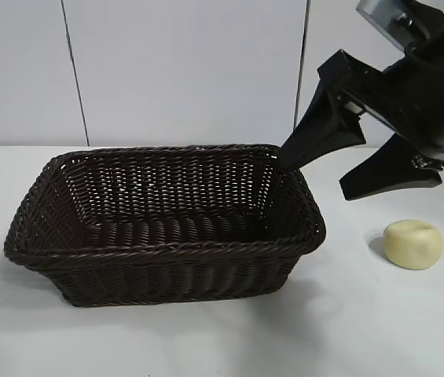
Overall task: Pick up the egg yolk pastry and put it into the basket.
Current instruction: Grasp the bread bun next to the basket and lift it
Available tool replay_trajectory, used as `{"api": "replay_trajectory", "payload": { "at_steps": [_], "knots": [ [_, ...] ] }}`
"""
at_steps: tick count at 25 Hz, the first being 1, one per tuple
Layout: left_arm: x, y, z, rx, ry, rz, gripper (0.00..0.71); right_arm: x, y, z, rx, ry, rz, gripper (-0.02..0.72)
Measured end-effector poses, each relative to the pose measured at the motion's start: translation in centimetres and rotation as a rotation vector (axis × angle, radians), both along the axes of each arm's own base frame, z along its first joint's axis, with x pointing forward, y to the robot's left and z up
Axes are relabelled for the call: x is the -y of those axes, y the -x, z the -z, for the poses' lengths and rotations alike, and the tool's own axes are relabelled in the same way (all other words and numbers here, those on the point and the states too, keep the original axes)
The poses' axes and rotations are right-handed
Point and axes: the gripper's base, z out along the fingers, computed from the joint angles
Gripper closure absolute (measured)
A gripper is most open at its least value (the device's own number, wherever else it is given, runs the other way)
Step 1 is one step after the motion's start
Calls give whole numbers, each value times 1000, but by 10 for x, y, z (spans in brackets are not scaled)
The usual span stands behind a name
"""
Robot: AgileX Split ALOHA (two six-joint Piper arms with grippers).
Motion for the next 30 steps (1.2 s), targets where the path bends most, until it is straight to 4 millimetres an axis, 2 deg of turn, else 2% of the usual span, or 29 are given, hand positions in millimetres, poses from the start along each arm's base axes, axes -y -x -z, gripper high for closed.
{"api": "replay_trajectory", "payload": {
  "at_steps": [8,17,23,30],
  "knots": [
    [1,7,-2,50,-2,-1,139,0,0,-1,3,0,1,122],
    [5,53,-7,361,-26,-1,139,0,-1,-1,3,0,1,122],
    [5,55,-7,363,-24,8,139,0,-2,-4,-11,-8,15,122],
    [5,55,-7,363,-24,8,139,-1,-15,-31,10,7,45,122]
  ]
}}
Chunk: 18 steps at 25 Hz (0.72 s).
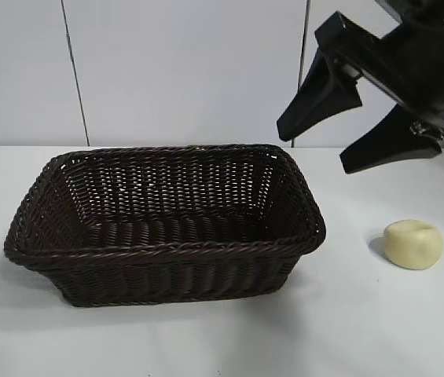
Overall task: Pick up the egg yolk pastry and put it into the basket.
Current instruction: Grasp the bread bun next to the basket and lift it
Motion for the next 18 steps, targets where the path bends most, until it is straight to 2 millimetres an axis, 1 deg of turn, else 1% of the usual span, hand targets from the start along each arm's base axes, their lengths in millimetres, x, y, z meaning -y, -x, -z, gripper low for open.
{"api": "replay_trajectory", "payload": {
  "at_steps": [4,6,10,13,18],
  "knots": [
    [0,0,0,0,0,0,139,2,-10,-18,46,37,19,122],
    [0,0,0,0,0,0,139,3,-16,-21,46,63,32,122],
    [0,0,0,0,1,0,139,8,-25,-19,-3,166,55,122],
    [0,0,0,0,1,0,139,15,-27,-17,-54,259,83,122],
    [0,0,0,0,2,-1,139,27,-28,-14,-64,394,118,122]
  ]
}}
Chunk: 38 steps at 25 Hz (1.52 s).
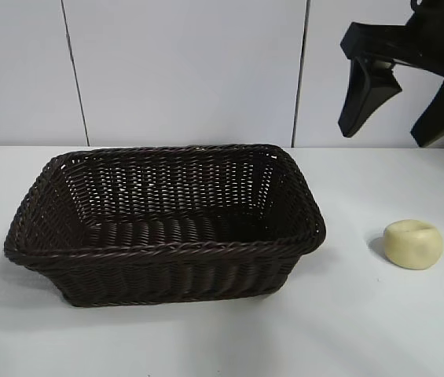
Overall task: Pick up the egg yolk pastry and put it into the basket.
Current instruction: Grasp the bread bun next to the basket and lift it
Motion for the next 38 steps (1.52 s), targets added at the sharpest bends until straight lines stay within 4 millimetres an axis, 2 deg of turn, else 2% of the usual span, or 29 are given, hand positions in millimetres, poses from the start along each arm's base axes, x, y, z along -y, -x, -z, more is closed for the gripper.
{"api": "replay_trajectory", "payload": {
  "at_steps": [3,11,14,21,28,29,31,35,36,38],
  "knots": [
    [0,0,0,0,0,0,139,7,-5,6,-17,15,29,122],
    [0,0,0,0,0,0,139,46,-25,35,-91,31,158,122],
    [0,0,0,0,1,-1,139,48,-33,49,-113,34,165,122],
    [0,0,0,1,1,-1,139,46,-52,98,-173,39,182,122],
    [0,0,0,1,1,-1,139,45,-62,139,-248,40,200,132],
    [0,0,0,1,1,-1,139,45,-62,142,-255,43,200,150],
    [0,0,0,1,1,-1,139,46,-62,144,-261,48,202,251],
    [0,0,0,1,1,-1,139,46,-61,143,-260,54,208,575],
    [0,0,0,1,1,-1,139,46,-61,141,-259,53,210,617],
    [0,0,0,1,1,-1,139,47,-60,136,-259,52,210,652]
  ]
}}
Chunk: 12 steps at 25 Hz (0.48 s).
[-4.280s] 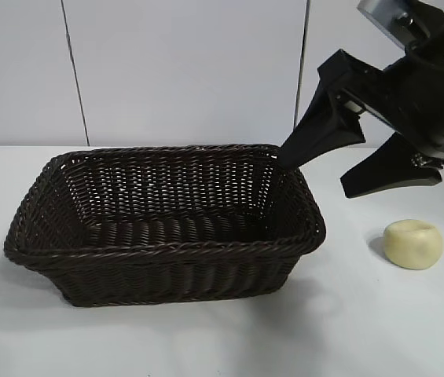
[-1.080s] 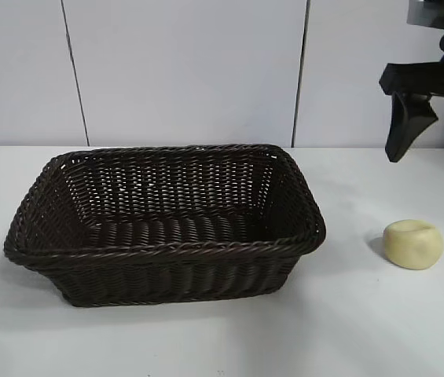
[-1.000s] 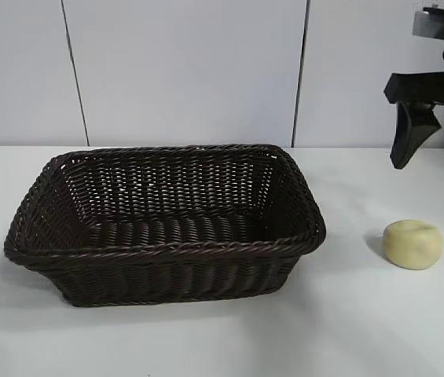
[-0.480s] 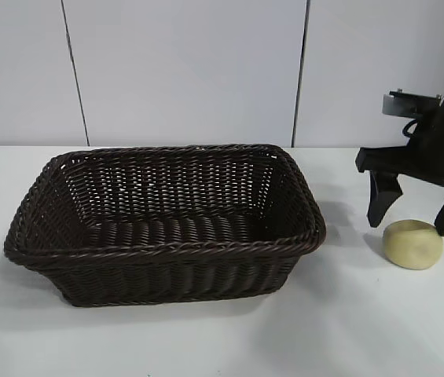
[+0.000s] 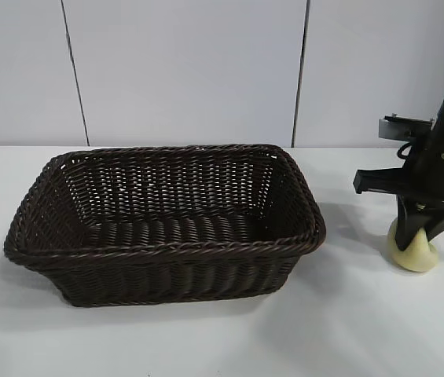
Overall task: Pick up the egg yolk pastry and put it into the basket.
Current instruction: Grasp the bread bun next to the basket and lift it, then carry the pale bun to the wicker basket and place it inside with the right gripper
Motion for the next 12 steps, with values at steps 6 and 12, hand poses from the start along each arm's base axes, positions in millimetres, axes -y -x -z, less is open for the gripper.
{"api": "replay_trajectory", "payload": {
  "at_steps": [6,12],
  "knots": [
    [0,0,0,0,0,0,139,0,5,-53,88,-11,-4,671],
    [0,0,0,0,0,0,139,-4,15,-125,260,-55,-4,673]
  ]
}}
